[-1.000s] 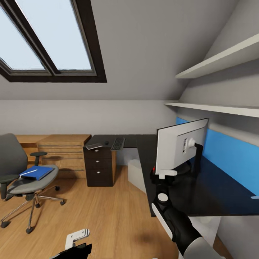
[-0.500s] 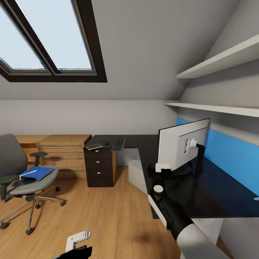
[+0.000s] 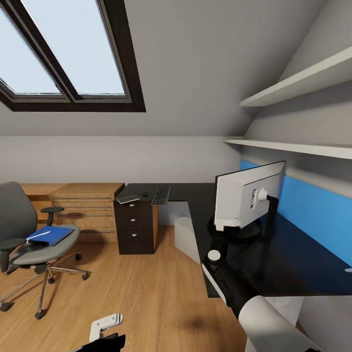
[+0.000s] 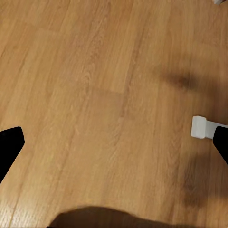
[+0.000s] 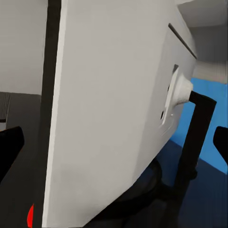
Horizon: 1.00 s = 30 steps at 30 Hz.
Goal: In the bedroom, organize the workspace by keeping the computer under the desk, ensuring the monitor is on the desk, placing the keyboard on the desk next to the monitor, placing the mouse on the desk next to the keyboard, moving the folder from the swivel chair onto the desk next to the mouse, stacking the notebook on top of the folder with the pen on top of the notebook, and positioning the swivel chair next to the desk.
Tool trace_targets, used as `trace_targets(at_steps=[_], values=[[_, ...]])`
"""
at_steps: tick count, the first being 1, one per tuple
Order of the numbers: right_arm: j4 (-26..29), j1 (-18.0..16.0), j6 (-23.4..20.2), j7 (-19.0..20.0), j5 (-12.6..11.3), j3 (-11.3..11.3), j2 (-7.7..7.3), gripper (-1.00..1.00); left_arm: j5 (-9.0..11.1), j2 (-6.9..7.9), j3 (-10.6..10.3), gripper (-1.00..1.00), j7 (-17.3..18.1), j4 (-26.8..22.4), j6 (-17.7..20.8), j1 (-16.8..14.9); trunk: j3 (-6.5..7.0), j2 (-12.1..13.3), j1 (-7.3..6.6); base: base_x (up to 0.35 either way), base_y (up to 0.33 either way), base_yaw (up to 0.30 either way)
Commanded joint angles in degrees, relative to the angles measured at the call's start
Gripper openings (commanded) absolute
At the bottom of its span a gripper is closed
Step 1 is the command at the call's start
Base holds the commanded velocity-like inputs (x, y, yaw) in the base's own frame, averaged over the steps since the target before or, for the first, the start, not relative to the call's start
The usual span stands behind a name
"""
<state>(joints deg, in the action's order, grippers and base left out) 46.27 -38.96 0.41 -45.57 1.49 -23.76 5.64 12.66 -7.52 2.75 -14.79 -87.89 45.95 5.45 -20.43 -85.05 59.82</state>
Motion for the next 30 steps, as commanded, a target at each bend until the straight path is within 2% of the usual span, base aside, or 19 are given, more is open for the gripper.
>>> trace_targets(at_steps=[1, 4, 19, 30], values=[[-0.1, 0.0, 0.9, -0.4, 1.0, -0.1, 0.06, 1.0, 0.6, -0.04, 0.1, 1.0, -0.4, -0.1, 0.1, 0.0, -0.06, 0.0, 0.0, 0.0, 0.0, 0.0], [-0.1, 0.0, 2.0, -0.6, 2.0, -0.1, 0.09, 1.0, 0.6, -0.04, 0.1, 1.0, -0.4, -0.2, 0.1, 0.0, -0.06, 0.0, 0.0, 0.0, 0.0, 0.0], [-0.2, 0.1, 2.8, -0.7, 2.7, -0.4, 0.07, 1.0, 0.6, -0.01, 0.1, 1.0, -0.7, -0.2, 0.2, 0.0, 2.64, 6.0, -3.29, 0.0, 0.0, 0.0], [-0.5, 0.1, 2.8, -0.3, 2.5, -0.4, -0.07, 1.0, 0.7, -0.02, 0.2, 1.0, -0.6, -0.2, 0.2, 0.0, 2.64, 6.0, -3.29, 0.061, 0.037, 0.0]])
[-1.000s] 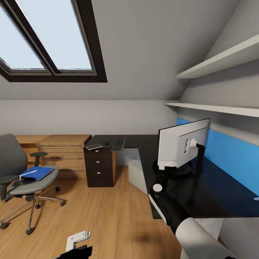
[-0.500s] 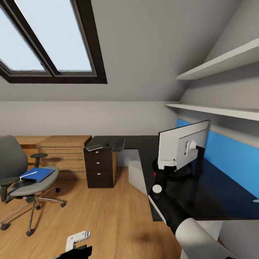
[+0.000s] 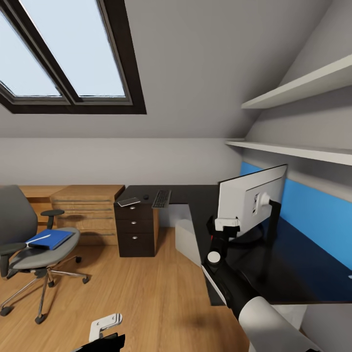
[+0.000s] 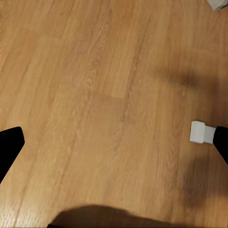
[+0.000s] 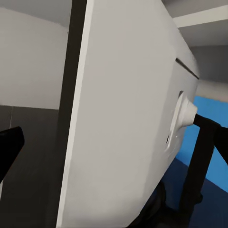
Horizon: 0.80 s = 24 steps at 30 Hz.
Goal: In the bedroom, organize the workspace by keeping the computer under the desk, ensuring the monitor is on the desk, placing the keyboard on the desk next to the monitor, placing the mouse on the desk next to the keyboard, moving the folder from the swivel chair onto the desk next to the mouse, stacking the notebook on top of the folder with the pen on top of the notebook, and positioning the swivel chair next to the desk.
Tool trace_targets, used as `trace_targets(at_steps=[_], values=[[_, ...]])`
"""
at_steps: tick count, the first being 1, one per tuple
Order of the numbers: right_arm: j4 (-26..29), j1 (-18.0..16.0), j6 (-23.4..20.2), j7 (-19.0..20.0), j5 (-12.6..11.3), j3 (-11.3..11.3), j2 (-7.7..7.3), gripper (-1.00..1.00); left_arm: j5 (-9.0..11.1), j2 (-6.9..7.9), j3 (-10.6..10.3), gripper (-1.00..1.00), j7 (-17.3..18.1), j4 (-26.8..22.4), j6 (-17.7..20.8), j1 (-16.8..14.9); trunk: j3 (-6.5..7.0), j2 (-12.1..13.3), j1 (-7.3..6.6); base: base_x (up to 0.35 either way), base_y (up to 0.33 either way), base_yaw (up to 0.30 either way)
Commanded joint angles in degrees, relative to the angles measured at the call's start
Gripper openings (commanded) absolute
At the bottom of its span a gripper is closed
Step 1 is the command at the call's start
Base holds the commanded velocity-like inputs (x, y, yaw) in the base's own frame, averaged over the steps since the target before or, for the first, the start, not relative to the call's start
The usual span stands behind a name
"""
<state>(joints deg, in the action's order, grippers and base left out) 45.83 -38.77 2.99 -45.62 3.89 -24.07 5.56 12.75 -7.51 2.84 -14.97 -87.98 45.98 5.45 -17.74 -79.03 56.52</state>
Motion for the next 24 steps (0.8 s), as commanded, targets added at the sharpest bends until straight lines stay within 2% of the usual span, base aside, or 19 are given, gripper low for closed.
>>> trace_targets(at_steps=[1, 9, 24], values=[[-0.2, -0.1, 0.2, -0.2, 0.1, -0.1, -0.01, 1.0, 0.6, -0.04, 0.1, 1.0, -0.4, -0.1, 0.2, 0.0, -0.06, 0.0, 0.01, 0.015, 0.046, 0.0], [-0.8, -0.1, 0.1, -0.3, 0.0, -0.1, -0.02, 1.0, 0.6, -0.05, 0.1, 1.0, -0.4, -0.1, 0.2, 0.0, -0.06, 0.0, 0.01, 0.098, 0.105, 0.0], [-0.9, -0.1, -0.2, -0.8, 0.0, 1.1, -0.03, 1.0, 0.5, -0.04, 0.1, 1.0, -0.5, -0.1, 0.2, 0.0, -0.06, 0.0, 0.01, 0.005, 0.005, 0.0]])
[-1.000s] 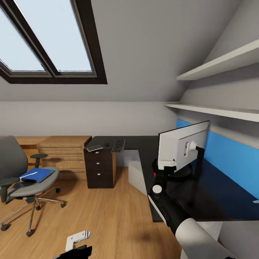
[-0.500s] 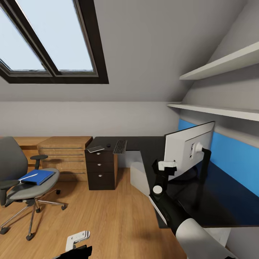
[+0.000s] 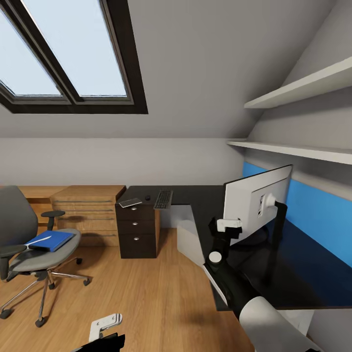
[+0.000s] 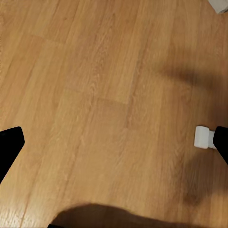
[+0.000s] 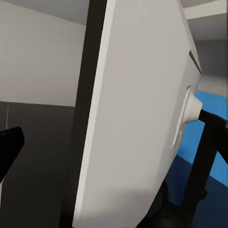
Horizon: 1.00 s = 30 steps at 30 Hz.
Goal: In the bedroom, organize the workspace by keeping the computer under the desk, ensuring the monitor is on the desk, placing the keyboard on the desk next to the monitor, placing the mouse on the desk next to the keyboard, moving the folder from the swivel chair onto the desk next to the mouse, stacking the notebook on top of the folder with the pen on top of the notebook, and positioning the swivel chair next to the desk.
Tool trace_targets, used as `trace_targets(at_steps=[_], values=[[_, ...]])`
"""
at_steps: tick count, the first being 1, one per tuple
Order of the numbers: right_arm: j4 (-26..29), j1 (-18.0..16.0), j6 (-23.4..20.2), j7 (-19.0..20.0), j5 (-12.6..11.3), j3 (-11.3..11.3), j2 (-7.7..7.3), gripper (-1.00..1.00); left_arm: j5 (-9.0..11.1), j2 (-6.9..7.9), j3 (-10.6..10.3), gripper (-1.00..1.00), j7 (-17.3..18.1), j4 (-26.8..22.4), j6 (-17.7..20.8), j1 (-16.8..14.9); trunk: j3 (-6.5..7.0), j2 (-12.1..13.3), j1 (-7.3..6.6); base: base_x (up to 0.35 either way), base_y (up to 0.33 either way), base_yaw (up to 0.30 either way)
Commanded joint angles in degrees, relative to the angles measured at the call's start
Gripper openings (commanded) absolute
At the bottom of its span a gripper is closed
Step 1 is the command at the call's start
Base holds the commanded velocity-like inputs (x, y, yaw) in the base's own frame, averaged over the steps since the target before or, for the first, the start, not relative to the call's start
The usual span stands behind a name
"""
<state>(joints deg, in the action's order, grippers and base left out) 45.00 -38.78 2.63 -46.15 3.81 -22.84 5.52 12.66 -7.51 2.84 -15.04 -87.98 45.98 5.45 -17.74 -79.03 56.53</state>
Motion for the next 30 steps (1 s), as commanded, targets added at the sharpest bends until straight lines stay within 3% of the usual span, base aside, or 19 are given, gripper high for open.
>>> trace_targets(at_steps=[1, 15, 21, 30], values=[[-0.1, -0.1, 0.2, -0.2, 0.1, 0.0, 0.01, 1.0, 0.6, -0.04, 0.1, 1.0, -0.4, -0.1, 0.2, 0.0, -0.06, 0.0, 0.0, 0.0, 0.0, 0.0], [-0.1, -0.1, 0.2, -0.3, 0.1, 0.4, -0.07, 1.0, 0.6, -0.04, 0.1, 1.0, -0.4, -0.1, 0.2, 0.0, -0.06, 0.0, 0.0, 0.082, 0.0, 0.0], [-0.1, -0.1, 0.2, -0.2, 0.1, 3.0, -0.11, 1.0, 0.7, -0.04, 0.1, 1.0, -0.4, -0.1, 0.2, 0.0, -0.06, 0.0, 0.0, 0.005, 0.0, 0.0], [-0.1, -0.1, 0.1, -0.2, 0.1, 3.4, -0.16, 1.0, 0.7, -0.04, 0.1, 1.0, -0.4, -0.1, 0.1, 0.0, -0.06, 0.0, 0.0, 0.109, 0.0, 0.0]])
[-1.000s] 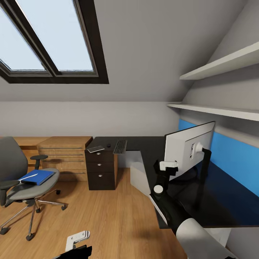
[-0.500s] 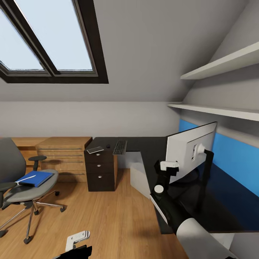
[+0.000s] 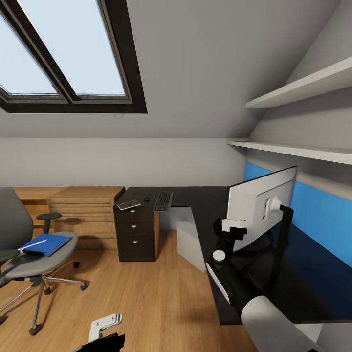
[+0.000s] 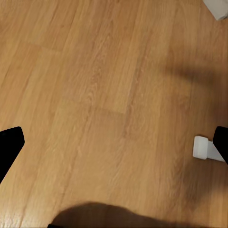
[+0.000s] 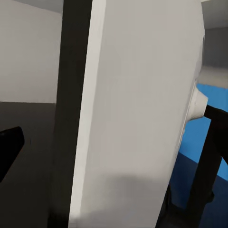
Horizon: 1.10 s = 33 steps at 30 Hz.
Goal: In the bedroom, organize the workspace by keeping the computer under the desk, ensuring the monitor is on the desk, placing the keyboard on the desk next to the monitor, placing the mouse on the desk next to the keyboard, moving the folder from the swivel chair onto the desk next to the mouse, stacking the notebook on top of the folder with the pen on top of the notebook, and positioning the swivel chair next to the desk.
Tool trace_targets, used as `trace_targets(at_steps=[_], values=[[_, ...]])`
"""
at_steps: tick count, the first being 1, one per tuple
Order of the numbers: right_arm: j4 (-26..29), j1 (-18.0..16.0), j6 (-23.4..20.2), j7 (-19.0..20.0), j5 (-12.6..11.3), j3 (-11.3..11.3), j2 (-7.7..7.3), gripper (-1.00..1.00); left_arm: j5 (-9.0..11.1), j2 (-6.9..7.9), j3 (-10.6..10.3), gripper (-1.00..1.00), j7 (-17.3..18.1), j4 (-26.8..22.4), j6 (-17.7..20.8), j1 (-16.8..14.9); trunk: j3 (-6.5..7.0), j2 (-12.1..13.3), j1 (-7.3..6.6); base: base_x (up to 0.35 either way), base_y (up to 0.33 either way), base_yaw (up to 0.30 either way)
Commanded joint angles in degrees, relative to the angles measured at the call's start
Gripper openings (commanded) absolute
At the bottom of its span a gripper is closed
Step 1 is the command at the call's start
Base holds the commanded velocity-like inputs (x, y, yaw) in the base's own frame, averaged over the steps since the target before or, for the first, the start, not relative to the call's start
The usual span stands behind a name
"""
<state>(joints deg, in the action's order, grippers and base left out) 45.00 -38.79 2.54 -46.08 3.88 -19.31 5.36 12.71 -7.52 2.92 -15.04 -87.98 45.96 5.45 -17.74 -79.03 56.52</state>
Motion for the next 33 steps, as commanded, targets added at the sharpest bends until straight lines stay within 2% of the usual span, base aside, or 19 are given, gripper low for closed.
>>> trace_targets(at_steps=[1, 28, 31, 33], values=[[-0.1, -0.1, 0.2, -0.2, 0.1, -0.1, 0.01, 1.0, 0.6, -0.04, 0.1, 1.0, -0.4, -0.1, 0.2, 0.0, -0.06, 0.0, 0.02, 0.055, 0.0, 0.0], [-0.3, -0.1, 0.2, -0.3, 0.0, 0.2, -0.65, 1.0, 0.7, 0.05, 0.2, 1.0, -0.5, -0.1, 0.2, 0.0, -0.06, 0.0, 0.02, 0.037, 0.0, 0.0], [-0.3, -0.1, 0.2, -0.3, 0.0, 1.2, -0.83, 1.0, 0.7, 0.04, 0.2, 1.0, -0.5, -0.1, 0.2, 0.0, -0.06, 0.0, 0.02, 0.002, 0.0, 0.0], [-0.3, -0.1, 0.2, -0.3, 0.0, 2.9, -0.88, 1.0, 0.7, 0.05, 0.2, 1.0, -0.5, -0.1, 0.2, 0.0, -0.06, 0.0, 0.02, 0.001, 0.0, 0.0]])
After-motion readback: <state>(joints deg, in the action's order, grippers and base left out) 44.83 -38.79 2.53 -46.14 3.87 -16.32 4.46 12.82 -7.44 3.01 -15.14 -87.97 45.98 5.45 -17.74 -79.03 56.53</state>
